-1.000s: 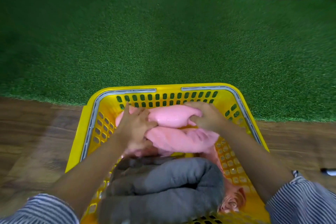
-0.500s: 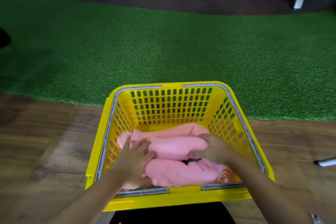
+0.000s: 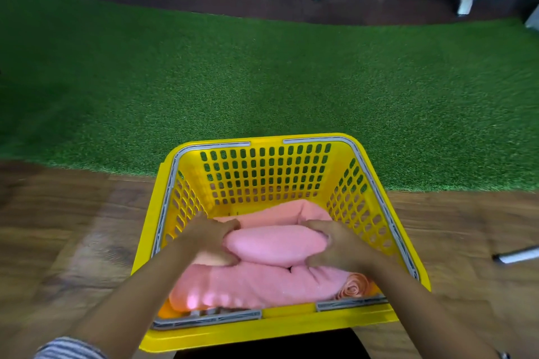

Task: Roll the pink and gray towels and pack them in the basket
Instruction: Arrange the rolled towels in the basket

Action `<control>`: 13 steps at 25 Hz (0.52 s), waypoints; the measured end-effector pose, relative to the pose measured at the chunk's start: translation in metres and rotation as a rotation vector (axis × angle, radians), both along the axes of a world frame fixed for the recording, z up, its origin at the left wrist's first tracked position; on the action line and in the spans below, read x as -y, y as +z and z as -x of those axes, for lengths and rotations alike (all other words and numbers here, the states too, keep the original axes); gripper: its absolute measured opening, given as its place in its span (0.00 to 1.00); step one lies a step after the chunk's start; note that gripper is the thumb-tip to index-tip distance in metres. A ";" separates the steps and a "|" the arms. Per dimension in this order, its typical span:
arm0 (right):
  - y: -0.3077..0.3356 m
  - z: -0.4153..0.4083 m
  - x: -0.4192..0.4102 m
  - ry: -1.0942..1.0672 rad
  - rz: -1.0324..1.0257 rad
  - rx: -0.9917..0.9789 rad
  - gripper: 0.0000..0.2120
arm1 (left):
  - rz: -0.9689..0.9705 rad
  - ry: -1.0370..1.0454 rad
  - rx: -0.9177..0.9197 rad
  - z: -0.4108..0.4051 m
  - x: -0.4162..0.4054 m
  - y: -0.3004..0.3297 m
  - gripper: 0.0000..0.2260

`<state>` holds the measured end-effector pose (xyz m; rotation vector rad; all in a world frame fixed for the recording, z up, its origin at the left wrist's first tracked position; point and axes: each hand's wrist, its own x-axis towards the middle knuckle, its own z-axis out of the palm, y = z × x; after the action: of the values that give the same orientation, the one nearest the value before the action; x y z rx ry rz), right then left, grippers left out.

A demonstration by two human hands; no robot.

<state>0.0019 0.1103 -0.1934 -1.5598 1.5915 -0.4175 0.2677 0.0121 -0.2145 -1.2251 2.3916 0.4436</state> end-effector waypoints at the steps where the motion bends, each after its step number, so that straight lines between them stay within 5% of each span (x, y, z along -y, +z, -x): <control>1: 0.000 0.000 0.001 -0.012 0.010 0.007 0.29 | 0.095 -0.051 0.035 0.000 0.000 0.005 0.25; 4: 0.000 -0.001 0.005 -0.041 0.026 -0.009 0.28 | 0.258 -0.108 0.064 0.000 -0.014 0.001 0.28; 8: -0.002 -0.007 0.002 0.021 0.020 -0.114 0.30 | 0.155 -0.112 0.131 -0.003 -0.033 -0.006 0.39; 11: -0.004 -0.005 0.001 0.054 0.028 -0.099 0.31 | -0.139 0.303 -0.103 0.013 -0.012 0.029 0.32; 13: -0.008 -0.003 -0.001 0.053 0.055 -0.108 0.30 | -0.194 0.389 -0.126 0.033 0.019 0.025 0.31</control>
<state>0.0051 0.1118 -0.2014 -1.6876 1.6286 -0.3562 0.2350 -0.0066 -0.1896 -1.6126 2.1431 0.8724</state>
